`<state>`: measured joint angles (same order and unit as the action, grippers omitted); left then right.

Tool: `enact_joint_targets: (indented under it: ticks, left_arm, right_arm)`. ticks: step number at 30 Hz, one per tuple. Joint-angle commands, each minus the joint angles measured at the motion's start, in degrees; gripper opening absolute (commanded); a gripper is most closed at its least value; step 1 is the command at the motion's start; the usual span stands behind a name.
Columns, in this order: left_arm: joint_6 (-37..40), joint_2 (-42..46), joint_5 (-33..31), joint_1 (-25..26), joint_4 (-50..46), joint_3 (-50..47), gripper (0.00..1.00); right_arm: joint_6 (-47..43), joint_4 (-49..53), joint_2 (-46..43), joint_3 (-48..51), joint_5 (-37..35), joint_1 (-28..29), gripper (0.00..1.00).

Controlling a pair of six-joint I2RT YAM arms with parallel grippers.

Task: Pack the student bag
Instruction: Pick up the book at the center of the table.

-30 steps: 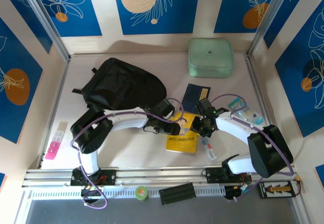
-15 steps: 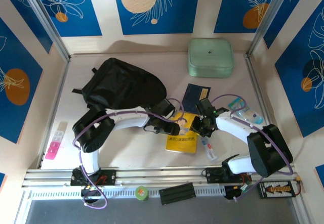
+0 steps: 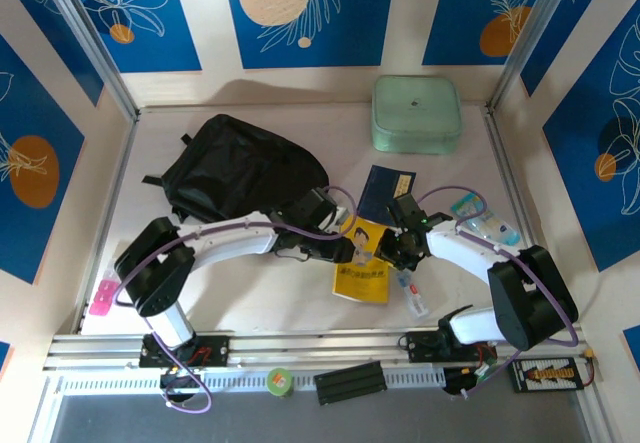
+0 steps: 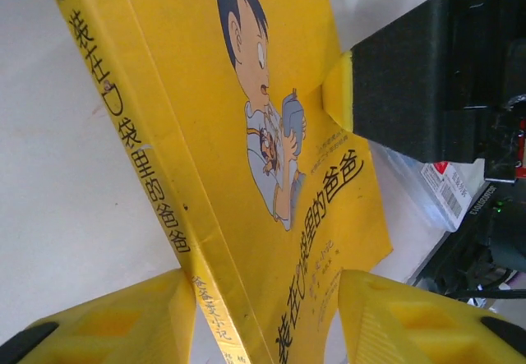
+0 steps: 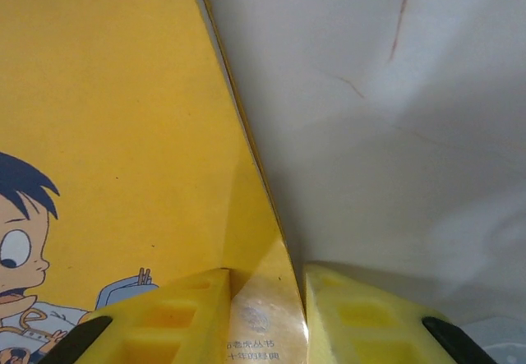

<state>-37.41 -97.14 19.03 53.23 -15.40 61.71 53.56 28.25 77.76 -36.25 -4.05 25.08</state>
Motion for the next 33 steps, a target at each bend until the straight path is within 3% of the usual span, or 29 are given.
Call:
enact_joint_targets:
  ticks: [1,6,18,26,33]
  left_arm:
    - [-1.67,-1.64,6.55,0.67,7.57,-1.2,0.45]
    - [-3.16,-5.34,7.34,0.39,8.85,-0.5,0.4]
    - [-2.79,-0.92,3.52,-0.1,10.0,-1.92,0.27]
    - [-2.92,1.02,5.1,-0.47,13.03,-2.81,0.27]
    - [-2.86,1.6,3.57,-0.5,14.26,-4.74,0.23]
  right_arm:
    - [2.25,-5.37,3.15,2.39,4.09,0.5,0.27]
    - [2.78,-6.27,4.13,2.6,4.75,0.75,0.27]
    - [2.45,-7.09,3.46,2.86,4.56,0.85,0.26]
    - [3.93,-13.32,3.73,4.26,9.49,1.18,0.26]
    - [3.95,-12.86,3.92,3.96,8.25,1.75,0.26]
